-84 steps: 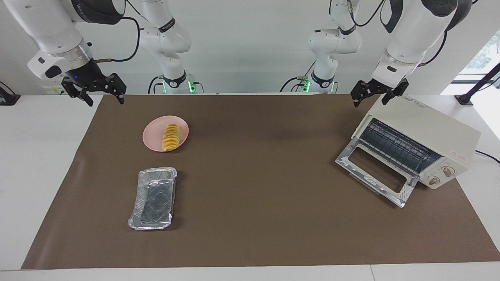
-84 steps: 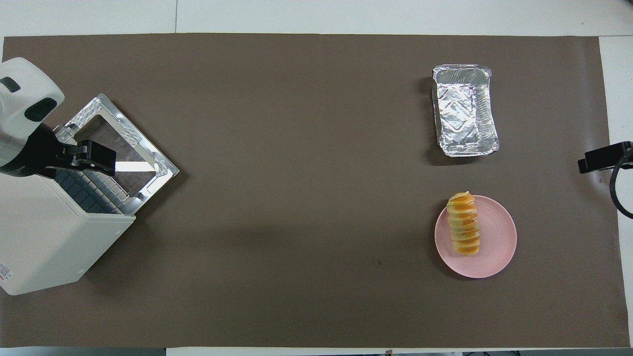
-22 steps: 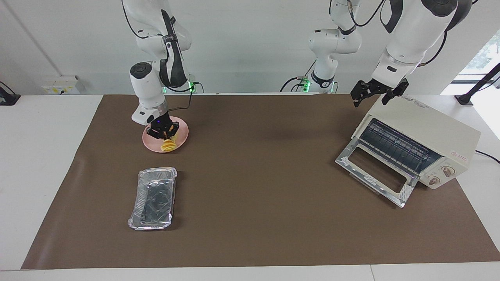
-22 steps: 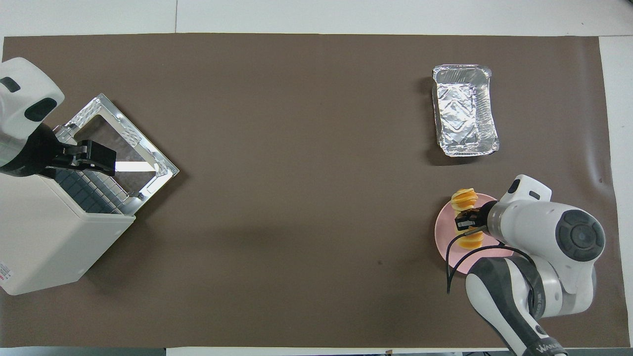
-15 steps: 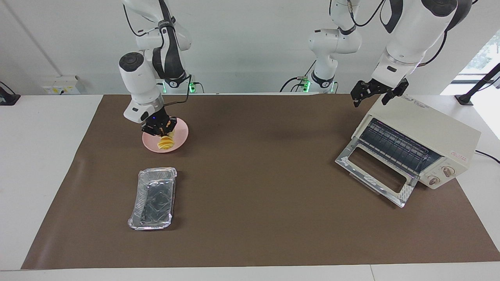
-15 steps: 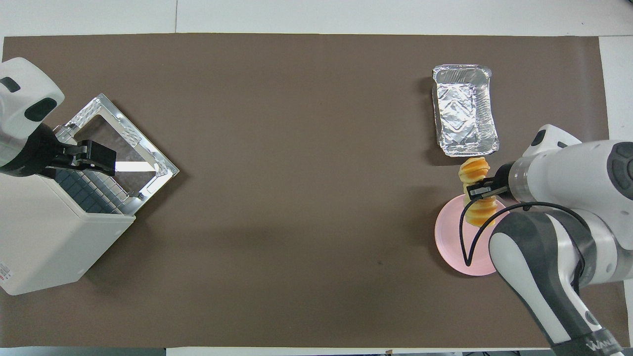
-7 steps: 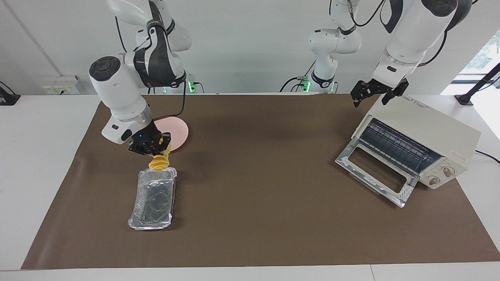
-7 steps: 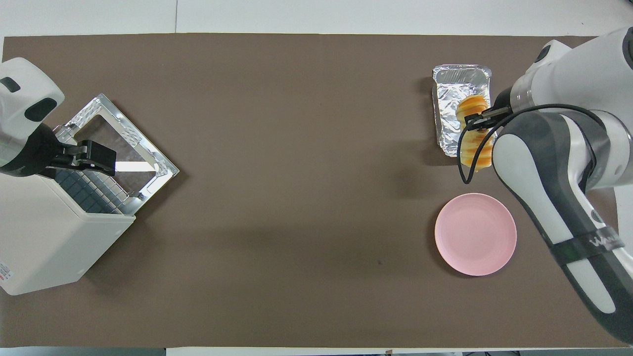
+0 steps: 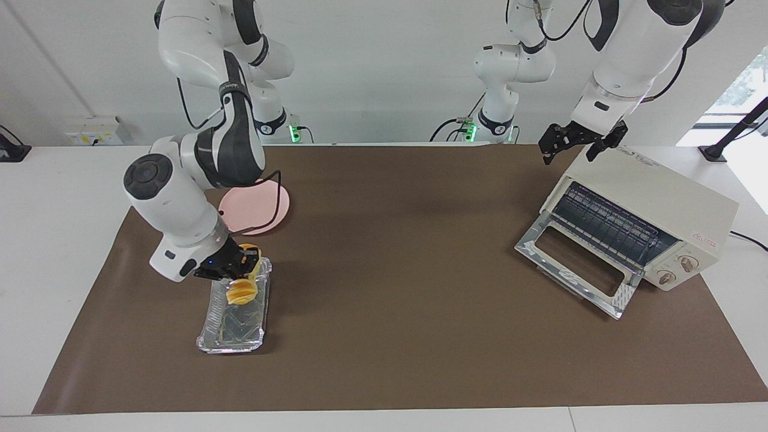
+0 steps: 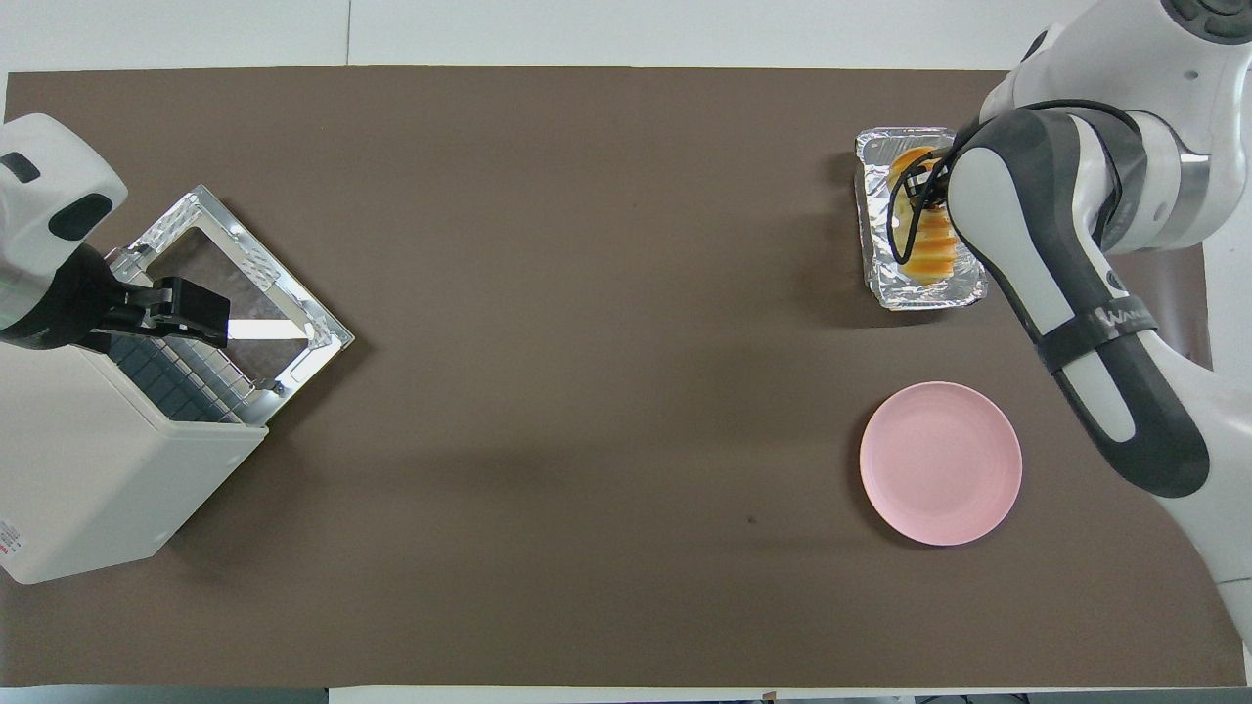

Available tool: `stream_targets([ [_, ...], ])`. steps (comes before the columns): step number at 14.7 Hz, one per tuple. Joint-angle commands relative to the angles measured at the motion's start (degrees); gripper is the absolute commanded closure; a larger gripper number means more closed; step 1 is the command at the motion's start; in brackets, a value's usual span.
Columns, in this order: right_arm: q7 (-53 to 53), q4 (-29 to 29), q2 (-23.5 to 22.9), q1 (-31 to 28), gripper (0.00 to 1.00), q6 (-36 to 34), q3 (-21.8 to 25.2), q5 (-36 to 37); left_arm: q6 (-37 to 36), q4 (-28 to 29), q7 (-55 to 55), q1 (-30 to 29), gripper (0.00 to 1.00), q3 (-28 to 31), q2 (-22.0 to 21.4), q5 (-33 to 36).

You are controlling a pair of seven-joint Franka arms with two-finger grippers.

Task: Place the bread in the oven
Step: 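Lift the bread with the right gripper and carry it to the foil tray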

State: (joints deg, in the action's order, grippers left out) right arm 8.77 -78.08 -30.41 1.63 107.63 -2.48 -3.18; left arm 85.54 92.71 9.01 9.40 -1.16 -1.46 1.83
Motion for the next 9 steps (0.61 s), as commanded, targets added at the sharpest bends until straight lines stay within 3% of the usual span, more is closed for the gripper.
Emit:
stream_targets([
  [1, -0.7, 2.9, -2.9, -2.6, 1.00, -1.7, -0.5, -0.3, 0.4, 1.0, -0.5, -0.4, 0.00, -0.1, -1.1, -1.0],
  [9, -0.1, 1.6, -7.1, -3.7, 1.00, 3.2, -0.5, -0.3, 0.4, 1.0, -0.6, -0.4, 0.00, 0.0, -1.1, -1.0],
])
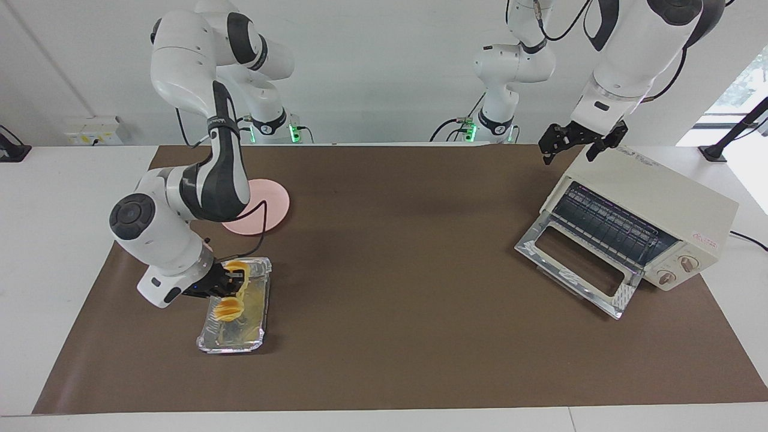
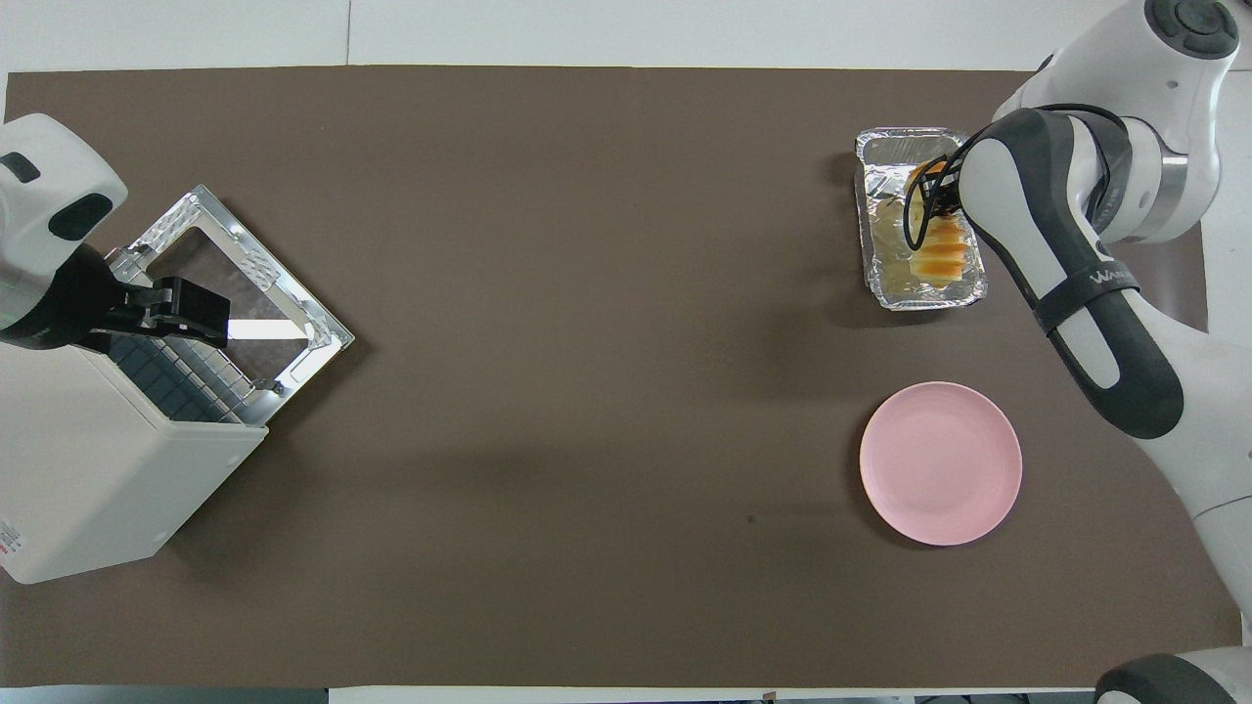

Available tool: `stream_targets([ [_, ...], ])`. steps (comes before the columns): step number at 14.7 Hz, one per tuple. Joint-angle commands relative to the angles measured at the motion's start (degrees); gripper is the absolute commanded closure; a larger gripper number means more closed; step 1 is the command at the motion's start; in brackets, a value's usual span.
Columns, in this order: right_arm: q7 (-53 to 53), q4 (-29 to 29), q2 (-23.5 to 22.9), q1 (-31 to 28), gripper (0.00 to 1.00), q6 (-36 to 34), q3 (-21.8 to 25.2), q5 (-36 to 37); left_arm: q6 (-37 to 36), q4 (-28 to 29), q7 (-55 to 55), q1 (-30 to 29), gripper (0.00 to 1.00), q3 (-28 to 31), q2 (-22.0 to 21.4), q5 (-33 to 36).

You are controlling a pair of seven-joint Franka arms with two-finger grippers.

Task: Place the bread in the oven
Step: 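Lower the bread into the foil tray and open the right gripper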

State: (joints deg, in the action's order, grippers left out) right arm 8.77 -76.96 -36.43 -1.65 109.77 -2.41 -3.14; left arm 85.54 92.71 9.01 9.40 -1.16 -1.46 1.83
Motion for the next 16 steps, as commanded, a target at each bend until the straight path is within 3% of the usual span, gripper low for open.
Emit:
stream_targets([
  [1, -0.1, 0.5, -1.1, -0.5, 1.00, 2.0, -0.5, -0.5, 0.4, 1.0, -0.5, -0.4, 0.00, 0.0, -1.2, -1.0],
  [7, -0.6, -2.1, -0.9, -0.1, 1.00, 4.6, -0.6, -0.6, 0.4, 1.0, -0.5, -0.4, 0.00, -0.1, -1.2, -1.0],
  [8, -0.7, -2.1, -0.8, -0.1, 0.36, 4.4, -0.6, -0.6, 0.5, 1.0, -0.5, -0.4, 0.00, -0.1, -1.1, -1.0],
  [9, -0.8, -2.1, -0.7, -0.2, 0.00, 4.2, -0.6, -0.6, 0.5, 1.0, -0.5, -0.4, 0.00, -0.1, -1.2, -1.0],
  [16, -0.9, -1.5, 1.1, -0.5, 0.00, 1.7, -0.5, -0.6, 0.5, 1.0, -0.5, -0.4, 0.00, -0.1, -1.2, -1.0],
])
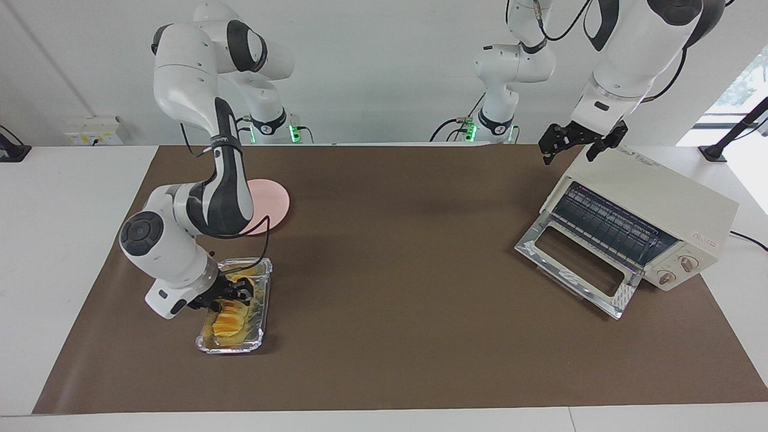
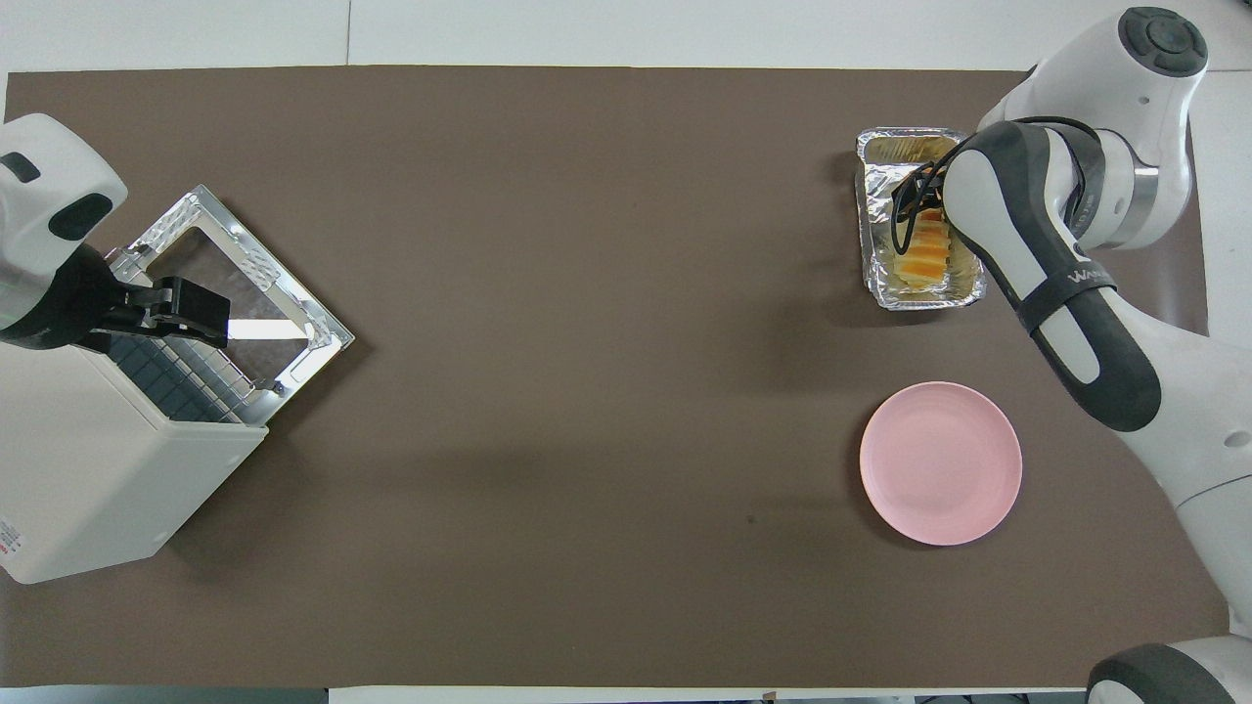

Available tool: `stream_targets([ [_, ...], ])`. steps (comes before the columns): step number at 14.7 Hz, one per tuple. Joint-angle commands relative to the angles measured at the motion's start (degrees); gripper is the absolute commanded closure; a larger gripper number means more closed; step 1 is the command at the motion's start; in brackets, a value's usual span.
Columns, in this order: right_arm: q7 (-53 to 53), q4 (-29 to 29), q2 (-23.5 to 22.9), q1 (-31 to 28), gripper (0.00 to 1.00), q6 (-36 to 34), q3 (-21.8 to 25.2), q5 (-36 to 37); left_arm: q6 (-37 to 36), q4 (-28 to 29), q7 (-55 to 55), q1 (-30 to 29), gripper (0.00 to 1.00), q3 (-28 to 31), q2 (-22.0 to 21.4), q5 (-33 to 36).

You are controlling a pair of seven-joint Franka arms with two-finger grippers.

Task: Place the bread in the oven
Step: 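Lower the bread into the foil tray and open the right gripper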

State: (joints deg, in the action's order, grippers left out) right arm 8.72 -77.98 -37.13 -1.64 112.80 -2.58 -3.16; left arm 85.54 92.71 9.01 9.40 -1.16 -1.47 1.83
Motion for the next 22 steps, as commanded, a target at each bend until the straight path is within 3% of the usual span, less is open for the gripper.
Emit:
stream_targets([
  [1, -0.6, -0.2, 2.1, -0.6, 0.00, -2.1, -0.3, -0.3, 0.4, 1.0, -0.5, -0.4, 0.00, -0.1, -1.2, -1.0],
  [7, 5.6, -0.9, 2.5, -3.9, 0.00, 0.6, -0.2, 3.3, 0.5, 1.0, -0.5, -0.4, 0.00, -0.1, -1.1, -1.0],
  [13, 5.8, -11.7, 4.1, -4.8, 0.00, 13.0, -0.1, 3.8, 0.5, 1.0, -0.6, -0.4, 0.00, 0.0, -1.1, -1.0],
  [14, 5.8, -12.5, 4.3, -4.8, 0.06, 13.8, -0.1, 3.8, 0.4, 1.0, -0.6, -0.4, 0.00, -0.1, -1.1, -1.0],
  [15, 5.8, -12.9, 4.4, -4.8, 0.32, 14.0, -0.1, 3.8, 0.4, 1.0, -0.6, -0.4, 0.00, -0.1, -1.1, -1.0],
  [16, 5.7, -12.9, 4.4, -4.8, 0.73, 13.8, -0.1, 3.8, 0.5, 1.0, -0.5, -0.4, 0.00, 0.0, -1.2, -1.0],
  [17, 5.5, -12.8, 4.4, -4.8, 1.00, 13.7, -0.1, 3.7, 0.4, 1.0, -0.5, -0.4, 0.00, -0.1, -1.1, -1.0],
  [22, 4.5, -12.5, 4.4, -4.2, 1.00, 13.8, -0.1, 2.5, 0.5, 1.0, -0.5, -0.4, 0.00, -0.1, -1.2, -1.0],
])
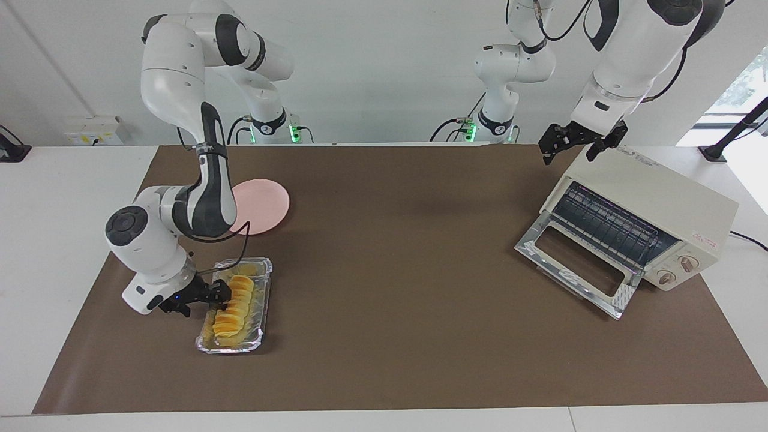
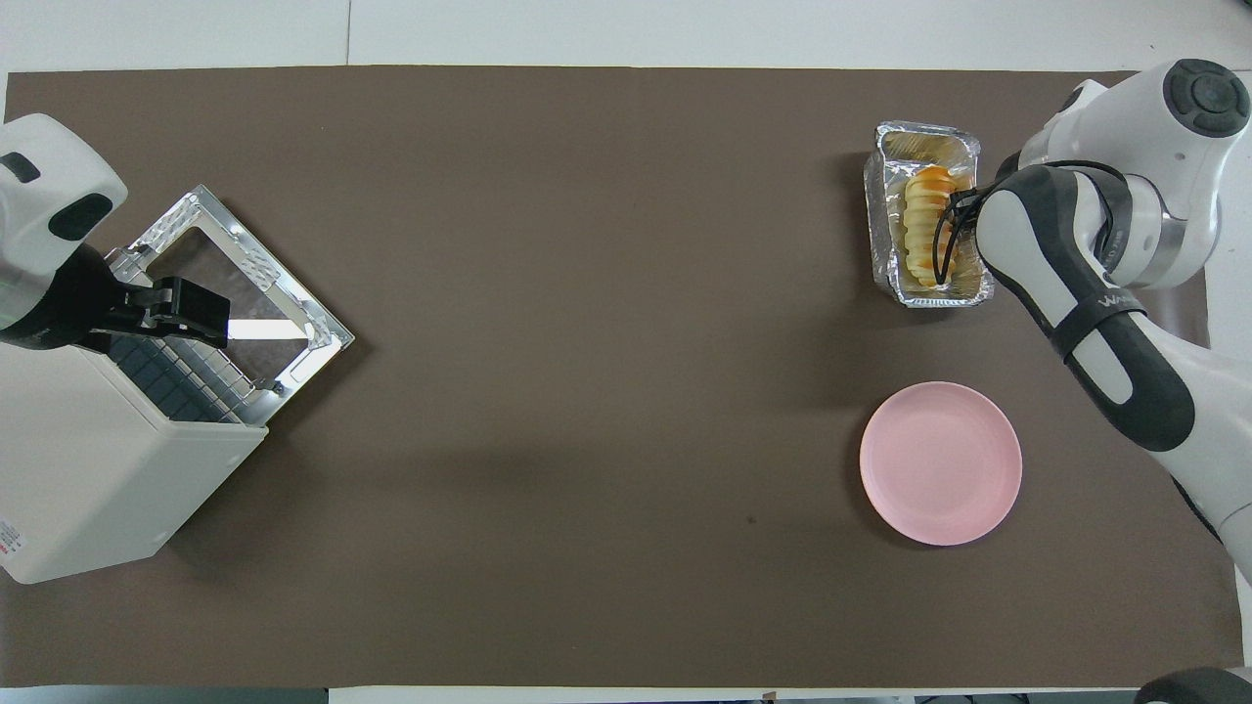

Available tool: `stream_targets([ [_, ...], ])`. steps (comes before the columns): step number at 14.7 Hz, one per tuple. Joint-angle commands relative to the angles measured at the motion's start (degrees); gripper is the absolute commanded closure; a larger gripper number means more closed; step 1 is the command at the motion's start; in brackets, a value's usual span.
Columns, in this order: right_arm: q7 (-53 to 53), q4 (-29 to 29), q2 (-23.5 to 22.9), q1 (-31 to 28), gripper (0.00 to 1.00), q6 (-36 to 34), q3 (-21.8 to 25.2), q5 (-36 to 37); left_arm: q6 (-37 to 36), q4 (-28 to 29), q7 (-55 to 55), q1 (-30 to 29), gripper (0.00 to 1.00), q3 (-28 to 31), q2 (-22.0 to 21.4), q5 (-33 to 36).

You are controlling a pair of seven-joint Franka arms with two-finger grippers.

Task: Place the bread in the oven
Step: 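Lower the bread into the foil tray and open the right gripper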

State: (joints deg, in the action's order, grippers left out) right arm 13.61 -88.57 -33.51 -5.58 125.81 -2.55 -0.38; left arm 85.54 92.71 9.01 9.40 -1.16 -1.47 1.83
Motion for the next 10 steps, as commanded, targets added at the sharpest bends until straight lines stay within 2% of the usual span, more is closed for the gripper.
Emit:
stream_targets([
  [1, -0.7, -1.9, 0.8, -0.2, 1.00, 0.8, -0.3, -0.2, 0.4, 1.0, -0.5, -0.4, 0.00, -0.1, -1.2, -1.0],
  [7, -1.1, -1.3, 0.8, 0.0, 1.00, 0.1, -0.3, -0.2, 0.5, 1.0, -0.5, -0.4, 0.00, -0.1, -1.2, -1.0],
  [10, -1.1, 2.9, 0.7, 0.0, 1.00, -5.6, -0.7, -1.0, 0.5, 1.0, -0.5, -0.4, 0.00, -0.1, -1.1, -1.0],
])
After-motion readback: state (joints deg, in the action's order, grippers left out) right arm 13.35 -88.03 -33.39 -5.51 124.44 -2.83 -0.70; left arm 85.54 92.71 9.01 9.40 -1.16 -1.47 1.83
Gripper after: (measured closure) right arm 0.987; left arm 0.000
